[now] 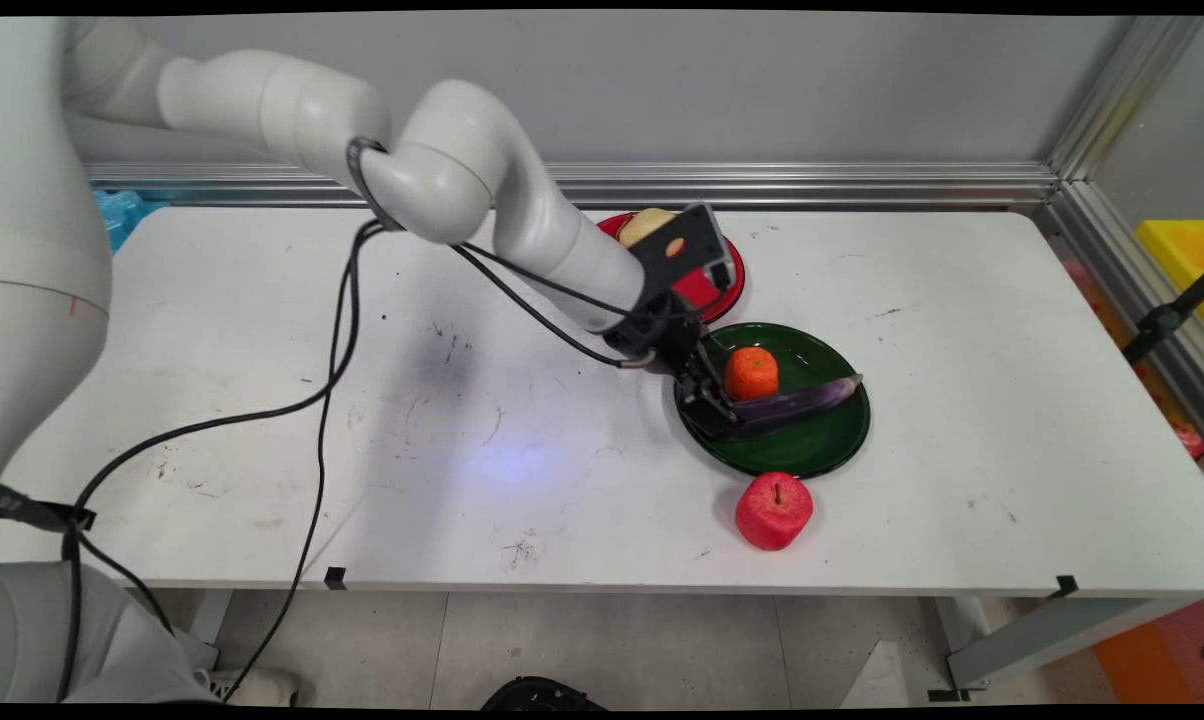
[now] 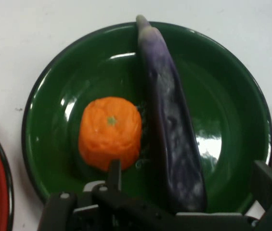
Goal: Pick up the eggplant from the green plate
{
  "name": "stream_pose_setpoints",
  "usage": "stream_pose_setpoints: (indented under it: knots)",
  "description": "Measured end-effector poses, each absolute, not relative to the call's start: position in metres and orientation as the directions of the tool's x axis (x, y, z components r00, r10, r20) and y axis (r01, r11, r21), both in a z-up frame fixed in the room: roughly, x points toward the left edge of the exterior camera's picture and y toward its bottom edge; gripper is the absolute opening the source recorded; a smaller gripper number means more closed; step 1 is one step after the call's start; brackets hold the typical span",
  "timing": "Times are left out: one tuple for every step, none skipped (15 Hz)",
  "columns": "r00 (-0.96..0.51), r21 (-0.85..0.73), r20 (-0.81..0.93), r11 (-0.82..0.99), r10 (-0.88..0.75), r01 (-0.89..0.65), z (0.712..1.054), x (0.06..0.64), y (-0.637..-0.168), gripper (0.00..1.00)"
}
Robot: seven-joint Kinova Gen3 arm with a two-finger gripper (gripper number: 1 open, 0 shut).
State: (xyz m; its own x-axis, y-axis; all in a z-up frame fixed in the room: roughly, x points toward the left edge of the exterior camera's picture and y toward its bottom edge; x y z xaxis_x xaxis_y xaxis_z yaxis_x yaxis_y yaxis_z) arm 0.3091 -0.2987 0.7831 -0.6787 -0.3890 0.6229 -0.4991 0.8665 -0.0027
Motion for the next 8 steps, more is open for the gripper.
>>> stream_pose_setpoints:
  knots:
    - [-0.673,-0.004,0.627,0.862,-0.393,-0.506,0.778,0.304,-0.299,1.00]
    - [-0.668,-0.003,0.629,0.858,-0.398,-0.514,0.773,0.300,-0.299,1.00]
    - [-0.663,-0.002,0.631,0.854,-0.403,-0.520,0.770,0.297,-0.299,1.00]
    - [-0.657,0.001,0.632,0.849,-0.410,-0.529,0.765,0.293,-0.299,1.00]
    - [-0.651,0.005,0.633,0.844,-0.418,-0.537,0.762,0.290,-0.299,1.00]
    - [-0.646,0.009,0.634,0.839,-0.426,-0.544,0.758,0.288,-0.298,1.00]
    - [-0.639,0.013,0.634,0.833,-0.435,-0.553,0.754,0.285,-0.298,1.00]
    - [-0.635,0.016,0.635,0.829,-0.441,-0.559,0.752,0.283,-0.298,1.00]
